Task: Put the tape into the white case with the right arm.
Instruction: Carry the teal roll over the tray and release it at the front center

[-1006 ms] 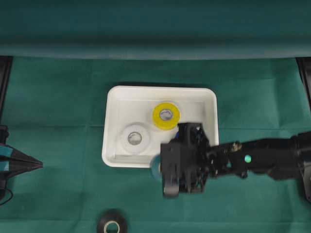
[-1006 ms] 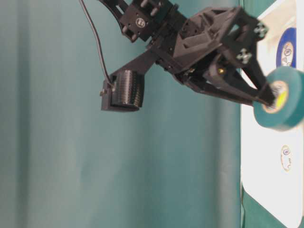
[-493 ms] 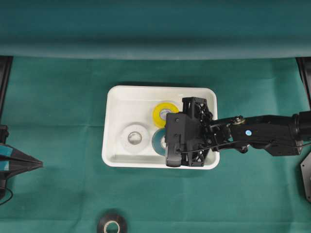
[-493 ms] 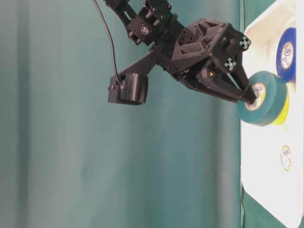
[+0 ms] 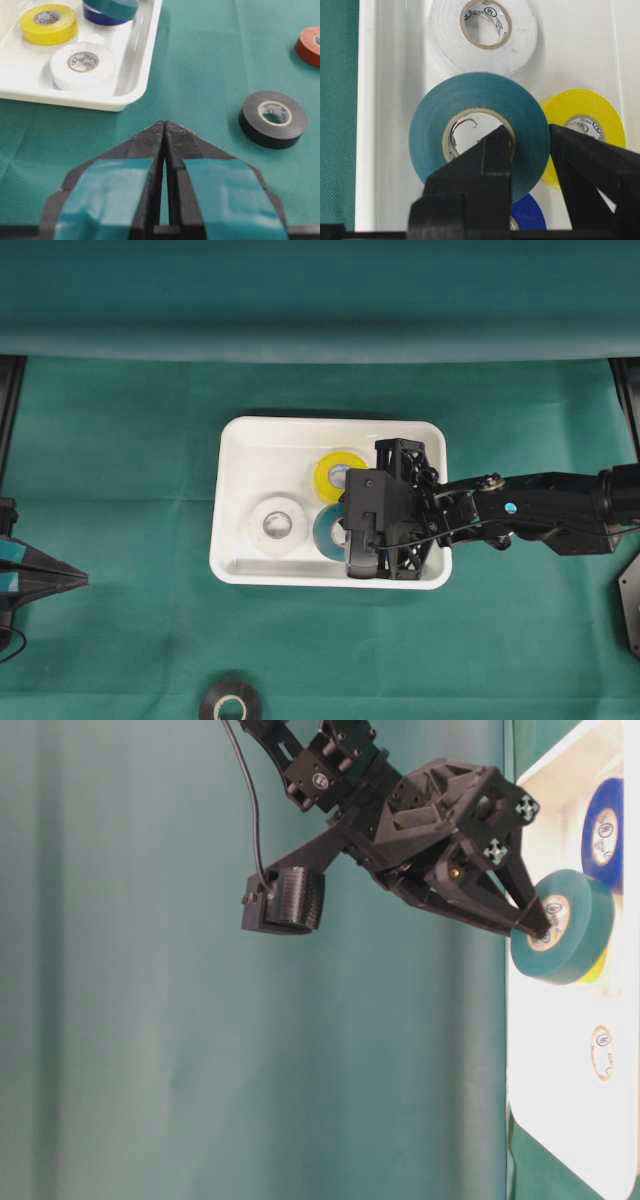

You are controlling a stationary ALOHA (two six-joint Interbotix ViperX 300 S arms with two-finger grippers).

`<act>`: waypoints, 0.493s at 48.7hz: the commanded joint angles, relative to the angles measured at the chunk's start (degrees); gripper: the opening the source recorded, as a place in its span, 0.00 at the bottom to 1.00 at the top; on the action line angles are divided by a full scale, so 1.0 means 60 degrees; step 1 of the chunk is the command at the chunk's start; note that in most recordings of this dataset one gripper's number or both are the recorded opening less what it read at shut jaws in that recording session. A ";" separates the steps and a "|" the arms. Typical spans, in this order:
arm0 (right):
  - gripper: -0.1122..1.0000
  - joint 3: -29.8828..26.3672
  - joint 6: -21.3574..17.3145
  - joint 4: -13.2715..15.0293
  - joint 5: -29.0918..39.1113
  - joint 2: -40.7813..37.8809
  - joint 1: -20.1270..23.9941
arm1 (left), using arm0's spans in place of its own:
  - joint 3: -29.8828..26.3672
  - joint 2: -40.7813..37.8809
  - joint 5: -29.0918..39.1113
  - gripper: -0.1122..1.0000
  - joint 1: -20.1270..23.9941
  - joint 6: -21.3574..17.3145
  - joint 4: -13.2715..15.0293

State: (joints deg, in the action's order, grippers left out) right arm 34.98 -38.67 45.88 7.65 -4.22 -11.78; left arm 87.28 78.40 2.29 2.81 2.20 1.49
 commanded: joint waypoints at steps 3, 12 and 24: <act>0.10 -0.0103 -0.0044 0.0015 -0.0073 0.0132 0.0015 | -0.0103 -0.0073 -0.0088 0.10 0.0015 -0.0015 0.0015; 0.18 -0.0044 -0.0044 0.0029 -0.0117 0.0132 0.0015 | -0.0103 -0.0073 -0.0088 0.10 0.0015 -0.0015 0.0015; 0.73 -0.0029 -0.0044 0.0029 -0.0117 0.0132 0.0015 | -0.0103 -0.0073 -0.0088 0.10 0.0015 0.0000 0.0015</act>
State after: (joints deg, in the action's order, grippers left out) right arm 35.33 -38.85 45.88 7.38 -4.22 -11.78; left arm 87.28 78.40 2.20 2.81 2.11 1.58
